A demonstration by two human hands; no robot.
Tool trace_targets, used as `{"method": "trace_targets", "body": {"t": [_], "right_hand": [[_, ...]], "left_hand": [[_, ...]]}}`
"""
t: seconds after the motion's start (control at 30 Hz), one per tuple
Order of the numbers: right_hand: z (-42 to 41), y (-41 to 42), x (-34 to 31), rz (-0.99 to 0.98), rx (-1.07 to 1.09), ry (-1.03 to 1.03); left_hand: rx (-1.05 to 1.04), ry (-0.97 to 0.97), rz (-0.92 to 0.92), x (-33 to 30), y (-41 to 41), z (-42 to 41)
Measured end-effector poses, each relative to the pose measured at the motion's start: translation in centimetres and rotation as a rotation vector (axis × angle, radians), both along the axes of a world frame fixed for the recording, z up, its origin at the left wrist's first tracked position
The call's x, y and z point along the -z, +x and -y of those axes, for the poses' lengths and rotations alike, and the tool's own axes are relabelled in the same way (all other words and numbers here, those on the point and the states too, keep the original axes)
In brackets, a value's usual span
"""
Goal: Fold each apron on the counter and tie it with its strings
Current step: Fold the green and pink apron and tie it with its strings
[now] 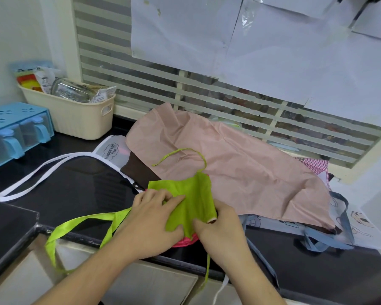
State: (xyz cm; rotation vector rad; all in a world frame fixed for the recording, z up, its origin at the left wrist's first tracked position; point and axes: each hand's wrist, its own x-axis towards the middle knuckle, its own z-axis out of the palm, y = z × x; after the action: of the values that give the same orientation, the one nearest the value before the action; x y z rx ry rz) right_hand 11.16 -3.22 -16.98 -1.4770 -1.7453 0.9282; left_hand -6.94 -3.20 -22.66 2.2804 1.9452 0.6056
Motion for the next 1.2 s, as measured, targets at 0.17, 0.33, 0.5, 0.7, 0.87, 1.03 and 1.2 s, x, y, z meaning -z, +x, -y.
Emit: {"method": "trace_targets", "body": {"t": [0.17, 0.33, 0.5, 0.7, 0.87, 1.03, 1.2], "right_hand": [[1.6, -2.5, 2.2, 0.351, -0.176, 0.360], [2.5, -3.7, 4.5, 0.609, -0.219, 0.432], [2.7, -3.3, 4.3, 0.657, -0.269, 0.444], [2.8, -2.7, 4.7, 0.696, -0.226, 0.416], [4.5, -2.3, 4.1, 0.478, -0.269, 0.176], [2.4, -2.9, 0.8, -0.032, -0.020, -0.129], [-1.8, -4.0, -0.5, -0.088, -0.038, -0.397]], "left_hand": [[0.036, -0.064, 0.296, -0.2, -1.0, -0.8], [-0.184, -0.116, 1.106, -2.7, -1.7, 0.1], [-0.256, -0.067, 0.851, -1.2, -1.7, -0.2], [-0.290, 0.078, 0.618, -0.3, -0.9, -0.4], [-0.292, 0.128, 0.479, -0.1, -0.4, -0.3], [-0.292, 0.147, 0.462, -0.3, -0.4, -0.1], [-0.252, 0.155, 0.526, -0.5, -0.6, 0.3]]}}
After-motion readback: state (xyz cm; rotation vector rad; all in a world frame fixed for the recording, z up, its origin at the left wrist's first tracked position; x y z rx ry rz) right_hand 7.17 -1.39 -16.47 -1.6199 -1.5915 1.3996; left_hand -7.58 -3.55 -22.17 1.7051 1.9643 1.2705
